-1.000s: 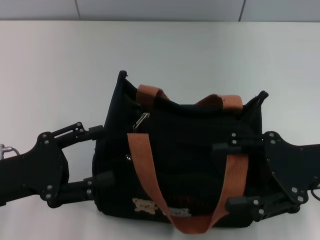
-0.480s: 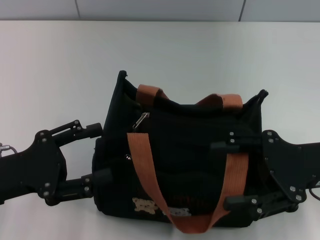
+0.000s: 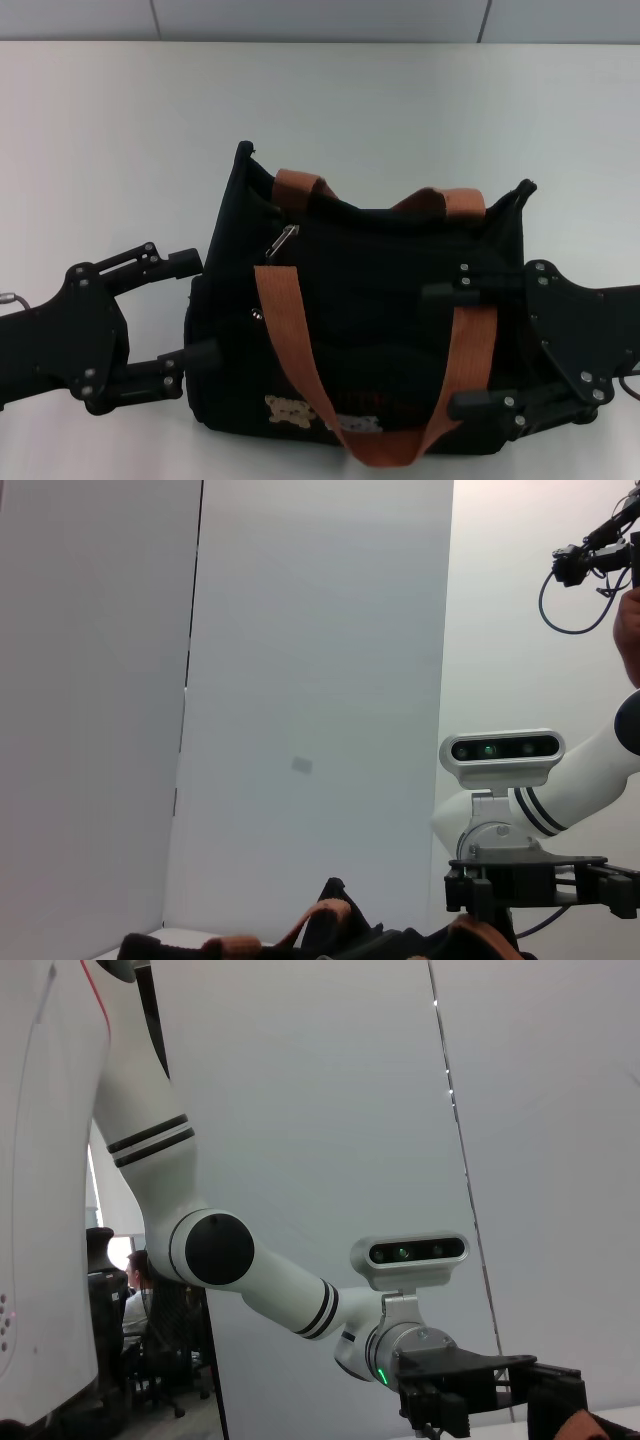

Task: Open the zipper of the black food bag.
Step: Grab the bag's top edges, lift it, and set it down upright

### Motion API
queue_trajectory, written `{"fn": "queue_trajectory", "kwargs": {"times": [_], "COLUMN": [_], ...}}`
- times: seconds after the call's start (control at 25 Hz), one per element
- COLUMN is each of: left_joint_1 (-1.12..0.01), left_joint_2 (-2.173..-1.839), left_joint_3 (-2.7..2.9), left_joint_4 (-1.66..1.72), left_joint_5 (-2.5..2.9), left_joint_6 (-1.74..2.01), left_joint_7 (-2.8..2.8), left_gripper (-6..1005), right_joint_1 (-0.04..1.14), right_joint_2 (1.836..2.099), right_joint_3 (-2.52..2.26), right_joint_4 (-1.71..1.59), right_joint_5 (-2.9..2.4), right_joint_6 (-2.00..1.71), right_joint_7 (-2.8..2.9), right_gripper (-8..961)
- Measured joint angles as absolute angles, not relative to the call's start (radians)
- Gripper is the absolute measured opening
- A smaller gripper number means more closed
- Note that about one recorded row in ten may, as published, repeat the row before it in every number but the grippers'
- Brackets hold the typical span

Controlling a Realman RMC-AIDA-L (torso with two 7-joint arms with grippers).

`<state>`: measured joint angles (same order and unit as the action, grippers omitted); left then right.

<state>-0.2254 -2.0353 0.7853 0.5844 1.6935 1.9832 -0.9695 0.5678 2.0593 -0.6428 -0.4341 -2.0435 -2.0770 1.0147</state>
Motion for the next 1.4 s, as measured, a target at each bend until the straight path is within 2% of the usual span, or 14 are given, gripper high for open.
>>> {"fn": "queue_trajectory", "kwargs": {"times": [0.72, 1.0, 1.4], "left_joint_1": [-0.209, -0.183, -0.115], "left_joint_2": [-2.027, -2.003, -1.983], "left_joint_3": [0.758, 0.758, 0.746], "left_joint_4": [0.584, 0.585, 0.584], "left_joint_5": [1.700, 1.708, 1.712], "left_joint_6": [1.991, 1.991, 1.958], "left_joint_7": [-0.979, -1.020, -1.025], "left_gripper": [737, 732, 723], "right_joint_1": [0.569, 0.564, 0.517], "right_joint_2": [2.057, 2.055, 2.032], "right_joint_3": [-0.641, -0.628, -0.528], "right_joint_4": [-0.436, -0.436, -0.436], "right_joint_5": [-2.042, -2.040, -2.040], "right_joint_6": [-2.077, -2.067, -2.065], "right_joint_7": [1.020, 1.020, 1.020], "right_gripper": [809, 809, 809]}}
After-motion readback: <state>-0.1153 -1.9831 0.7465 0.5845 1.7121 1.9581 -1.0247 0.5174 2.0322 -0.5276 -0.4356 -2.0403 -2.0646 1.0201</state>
